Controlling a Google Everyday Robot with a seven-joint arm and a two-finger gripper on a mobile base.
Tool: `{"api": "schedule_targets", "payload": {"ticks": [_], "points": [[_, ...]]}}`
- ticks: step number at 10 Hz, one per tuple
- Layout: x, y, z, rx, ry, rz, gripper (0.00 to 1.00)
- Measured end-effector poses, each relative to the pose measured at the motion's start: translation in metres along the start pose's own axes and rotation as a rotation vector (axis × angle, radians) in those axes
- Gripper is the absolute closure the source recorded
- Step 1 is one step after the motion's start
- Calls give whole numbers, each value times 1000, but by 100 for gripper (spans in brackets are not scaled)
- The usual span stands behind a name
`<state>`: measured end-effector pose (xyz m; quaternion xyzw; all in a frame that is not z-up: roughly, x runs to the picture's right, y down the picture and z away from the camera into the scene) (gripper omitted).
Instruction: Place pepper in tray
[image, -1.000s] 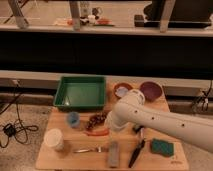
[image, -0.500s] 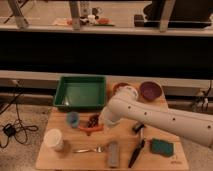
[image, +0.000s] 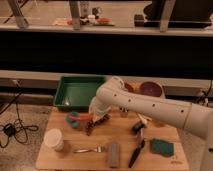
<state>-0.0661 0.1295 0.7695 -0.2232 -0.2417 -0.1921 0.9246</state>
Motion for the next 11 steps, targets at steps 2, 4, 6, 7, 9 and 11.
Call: {"api": "schedule_targets", "payload": {"ticks": [2, 4, 6, 7, 9, 11], "points": [[1, 0, 0, 0, 0, 1, 86], [0, 1, 0, 0, 0, 0, 86], [-1, -7, 3, 28, -11, 6, 86], [-2, -21, 8, 60, -23, 17, 86], [4, -50, 15, 107, -29, 29, 86], [3, -82, 19, 151, -34, 34, 86]]}}
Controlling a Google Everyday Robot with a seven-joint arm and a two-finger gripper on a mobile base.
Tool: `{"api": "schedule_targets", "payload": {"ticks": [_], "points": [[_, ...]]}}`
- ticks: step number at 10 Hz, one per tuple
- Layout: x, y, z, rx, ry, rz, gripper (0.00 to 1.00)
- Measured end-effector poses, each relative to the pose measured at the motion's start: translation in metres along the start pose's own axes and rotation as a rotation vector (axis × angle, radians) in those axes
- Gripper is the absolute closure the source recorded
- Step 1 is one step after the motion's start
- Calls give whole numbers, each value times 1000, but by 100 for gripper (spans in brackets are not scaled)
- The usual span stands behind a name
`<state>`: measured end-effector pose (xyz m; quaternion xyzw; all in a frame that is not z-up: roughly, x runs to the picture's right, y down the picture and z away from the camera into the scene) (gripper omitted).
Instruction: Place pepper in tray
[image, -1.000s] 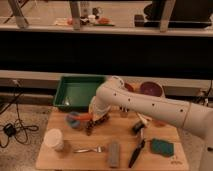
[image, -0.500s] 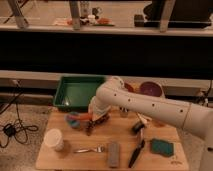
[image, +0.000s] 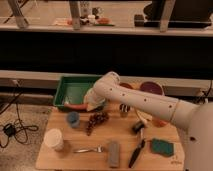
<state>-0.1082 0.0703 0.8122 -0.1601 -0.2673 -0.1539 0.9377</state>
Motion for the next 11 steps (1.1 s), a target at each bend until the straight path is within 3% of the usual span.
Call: {"api": "schedule_targets", "payload": {"ticks": [2, 4, 11], "points": [[9, -17, 1, 32, 11, 14, 86], [17, -34, 14, 41, 15, 30, 86], [19, -36, 18, 40, 16, 33, 86]]}}
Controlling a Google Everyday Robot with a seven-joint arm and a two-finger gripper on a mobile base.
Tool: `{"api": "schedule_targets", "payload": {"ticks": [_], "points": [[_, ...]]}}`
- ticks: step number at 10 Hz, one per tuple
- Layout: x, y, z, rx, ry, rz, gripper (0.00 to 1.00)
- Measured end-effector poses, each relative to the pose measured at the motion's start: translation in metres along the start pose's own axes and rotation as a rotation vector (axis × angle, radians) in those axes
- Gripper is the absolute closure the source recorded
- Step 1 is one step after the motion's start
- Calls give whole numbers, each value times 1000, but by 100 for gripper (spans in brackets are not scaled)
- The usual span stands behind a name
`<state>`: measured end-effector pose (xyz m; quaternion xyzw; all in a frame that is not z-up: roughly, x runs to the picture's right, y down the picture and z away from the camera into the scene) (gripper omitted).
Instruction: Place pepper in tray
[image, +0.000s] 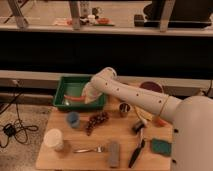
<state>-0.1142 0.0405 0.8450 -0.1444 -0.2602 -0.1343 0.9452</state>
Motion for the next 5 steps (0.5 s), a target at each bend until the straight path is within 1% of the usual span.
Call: {"api": "schedule_targets", "payload": {"ticks": [3, 4, 5], "points": [[3, -4, 2, 8, 4, 11, 86], [7, -10, 6, 14, 9, 18, 86], [14, -24, 15, 21, 16, 29, 86]]}}
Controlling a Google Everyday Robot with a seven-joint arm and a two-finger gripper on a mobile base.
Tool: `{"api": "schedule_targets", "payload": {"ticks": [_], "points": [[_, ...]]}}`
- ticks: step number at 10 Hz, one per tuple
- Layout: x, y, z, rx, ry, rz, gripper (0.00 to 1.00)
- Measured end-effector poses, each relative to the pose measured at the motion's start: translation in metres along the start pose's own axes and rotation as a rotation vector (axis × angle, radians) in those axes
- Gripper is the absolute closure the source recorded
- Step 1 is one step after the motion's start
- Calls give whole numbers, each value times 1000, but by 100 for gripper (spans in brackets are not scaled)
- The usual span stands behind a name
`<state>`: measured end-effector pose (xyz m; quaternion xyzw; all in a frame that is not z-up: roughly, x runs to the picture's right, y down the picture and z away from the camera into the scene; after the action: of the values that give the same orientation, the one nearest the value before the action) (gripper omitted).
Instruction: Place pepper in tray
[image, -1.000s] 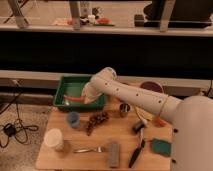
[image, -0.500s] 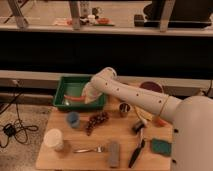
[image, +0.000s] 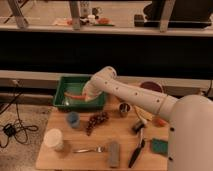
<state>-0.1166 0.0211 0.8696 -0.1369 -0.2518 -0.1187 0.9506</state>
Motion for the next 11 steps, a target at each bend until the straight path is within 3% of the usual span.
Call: {"api": "schedule_targets", "payload": {"ticks": [3, 6, 11], "points": [[13, -21, 15, 13, 14, 17, 86], [15, -21, 14, 15, 16, 19, 83], [16, -21, 14, 16, 17, 21, 35]]}}
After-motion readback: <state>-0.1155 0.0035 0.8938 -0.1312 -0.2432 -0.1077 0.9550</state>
